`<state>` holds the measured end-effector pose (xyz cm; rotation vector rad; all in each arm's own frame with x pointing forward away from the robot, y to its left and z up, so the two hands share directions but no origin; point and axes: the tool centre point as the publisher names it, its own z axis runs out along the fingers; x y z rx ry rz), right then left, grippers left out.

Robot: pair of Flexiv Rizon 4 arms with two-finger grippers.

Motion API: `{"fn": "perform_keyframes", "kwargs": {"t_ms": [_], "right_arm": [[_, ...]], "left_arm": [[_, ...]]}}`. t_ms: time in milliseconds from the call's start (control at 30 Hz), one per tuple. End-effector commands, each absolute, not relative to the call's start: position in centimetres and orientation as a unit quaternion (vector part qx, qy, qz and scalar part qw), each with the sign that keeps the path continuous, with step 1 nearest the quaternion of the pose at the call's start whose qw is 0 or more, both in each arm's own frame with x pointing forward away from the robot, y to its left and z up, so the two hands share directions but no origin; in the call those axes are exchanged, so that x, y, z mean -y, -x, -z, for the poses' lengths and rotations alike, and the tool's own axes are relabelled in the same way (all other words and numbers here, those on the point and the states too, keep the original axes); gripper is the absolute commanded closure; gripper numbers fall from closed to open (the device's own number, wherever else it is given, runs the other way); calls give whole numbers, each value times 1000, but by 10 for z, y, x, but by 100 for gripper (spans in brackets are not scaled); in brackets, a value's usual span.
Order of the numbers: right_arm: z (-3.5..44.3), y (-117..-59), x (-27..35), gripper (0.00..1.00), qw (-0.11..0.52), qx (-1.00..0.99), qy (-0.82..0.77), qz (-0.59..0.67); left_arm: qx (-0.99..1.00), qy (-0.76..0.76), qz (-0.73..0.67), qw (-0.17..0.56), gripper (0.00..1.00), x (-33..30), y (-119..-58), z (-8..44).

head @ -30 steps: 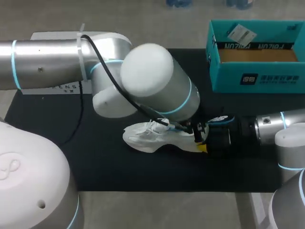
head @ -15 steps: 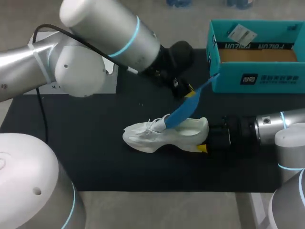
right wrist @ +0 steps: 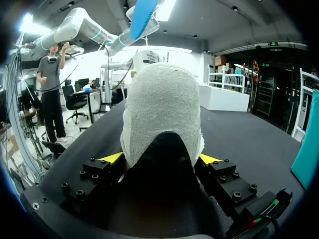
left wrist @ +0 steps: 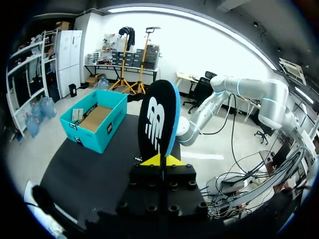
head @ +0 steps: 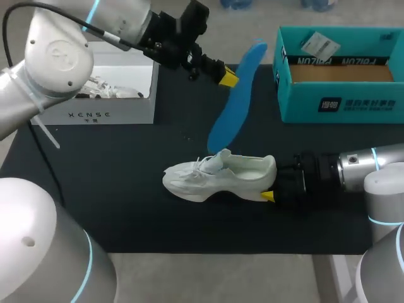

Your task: Take the shoe out of the shoebox, open the shoe tongue, remove and reinsert the insole, then place the shoe into the shoebox

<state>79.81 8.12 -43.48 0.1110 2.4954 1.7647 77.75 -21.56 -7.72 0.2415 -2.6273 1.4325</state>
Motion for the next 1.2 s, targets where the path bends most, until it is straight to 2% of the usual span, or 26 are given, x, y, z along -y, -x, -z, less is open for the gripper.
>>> {"fn": "perform_keyframes", "kwargs": {"t_ms": [33, 400, 567, 733, 1200], "right_arm": [[439, -798, -83, 100, 42, -816, -37, -576], [439, -798, -83, 100, 42, -816, -37, -576], [439, -798, -83, 100, 42, -816, -37, -576], [439, -798, -83, 100, 42, -816, -37, -576], [439, -798, -83, 100, 42, -816, -37, -576]], "left_arm": [[869, -90, -484, 51, 100, 205, -768, 75], [869, -90, -484, 51, 100, 205, -768, 75], [845, -62, -504, 169, 100, 190, -795, 55], [820, -36, -522, 232, 100, 180, -810, 39], [782, -6, -548, 296, 100, 161, -829, 23]]}}
